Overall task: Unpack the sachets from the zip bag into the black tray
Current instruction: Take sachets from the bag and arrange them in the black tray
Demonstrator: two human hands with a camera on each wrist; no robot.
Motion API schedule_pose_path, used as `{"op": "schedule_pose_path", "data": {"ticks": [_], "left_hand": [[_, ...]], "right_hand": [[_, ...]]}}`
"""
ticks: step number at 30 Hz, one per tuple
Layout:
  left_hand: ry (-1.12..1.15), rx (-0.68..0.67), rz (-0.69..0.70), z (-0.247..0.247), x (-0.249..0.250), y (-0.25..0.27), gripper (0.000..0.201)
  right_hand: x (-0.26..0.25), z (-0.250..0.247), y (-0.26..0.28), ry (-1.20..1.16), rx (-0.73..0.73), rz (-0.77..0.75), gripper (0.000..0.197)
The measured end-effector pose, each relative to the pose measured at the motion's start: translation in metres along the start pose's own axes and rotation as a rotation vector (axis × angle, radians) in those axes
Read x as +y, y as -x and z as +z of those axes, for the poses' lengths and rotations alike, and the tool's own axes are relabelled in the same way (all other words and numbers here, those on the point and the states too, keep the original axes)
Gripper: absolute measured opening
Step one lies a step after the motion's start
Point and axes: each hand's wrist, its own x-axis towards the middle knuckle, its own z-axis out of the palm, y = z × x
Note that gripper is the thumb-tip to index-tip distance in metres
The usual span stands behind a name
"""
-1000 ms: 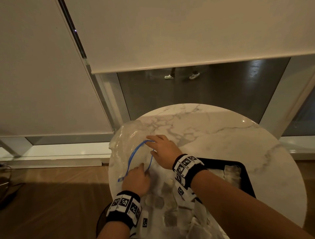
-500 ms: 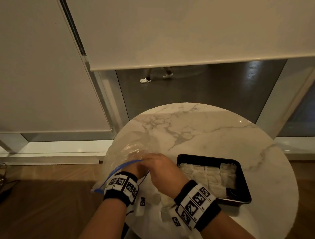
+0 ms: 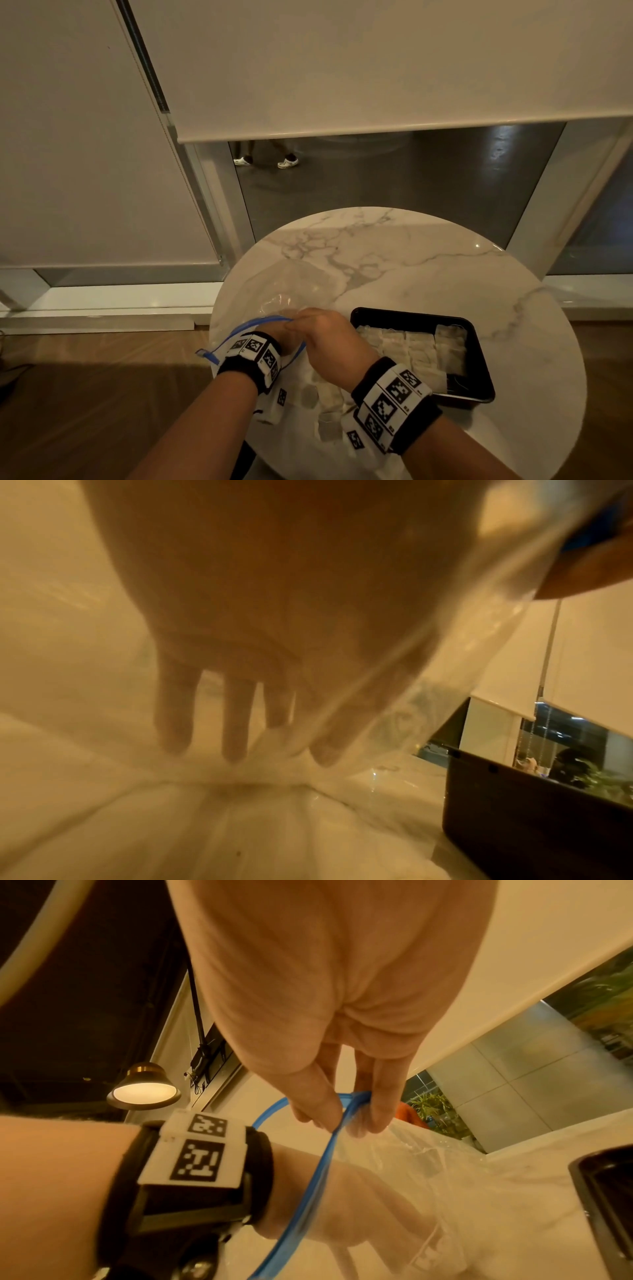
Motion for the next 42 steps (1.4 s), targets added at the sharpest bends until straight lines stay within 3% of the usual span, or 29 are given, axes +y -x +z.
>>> {"op": "schedule_pose_path", "data": {"ticks": [8, 12, 17, 19, 21, 24, 26, 33, 42], "left_hand": [[0.046, 0.324, 0.064, -0.02, 0.008, 0.062, 0.042], [0.181, 0.355, 0.083, -0.022, 0.0, 0.099, 0.025], [0.471, 0.446, 0.124, -0.036, -0.004, 0.146, 0.042], [0.667, 0.526, 0.152, -0.037, -0.005, 0.153, 0.03], [0.881, 0.549, 0.169, -0.035, -0.003, 0.155, 0.018], [0.983, 0.507, 0.222, -0.024, 0.007, 0.155, 0.026], [1.031, 0.476, 0.255, -0.017, 0.019, 0.154, 0.025], [1.256, 0.368, 0.275, -0.006, 0.065, 0.16, 0.041], [1.274, 0.353, 0.328, -0.01, 0.096, 0.174, 0.025]], "right_hand": [[0.043, 0.013, -0.028, 0.197, -0.155, 0.2, 0.053], [0.057, 0.015, -0.039, 0.237, -0.26, 0.341, 0.051], [0.053, 0.003, -0.035, 0.252, -0.356, 0.433, 0.039], [0.049, -0.004, -0.026, 0.245, -0.318, 0.43, 0.033], [0.043, -0.01, -0.014, 0.175, -0.186, 0.426, 0.024], [0.031, -0.016, 0.012, -0.175, 0.054, 0.463, 0.016], [0.024, -0.021, 0.03, -0.384, 0.127, 0.504, 0.017], [0.022, -0.033, 0.083, -0.62, 0.279, 0.603, 0.008], [0.023, -0.053, 0.106, -0.734, 0.347, 0.588, 0.007]]}}
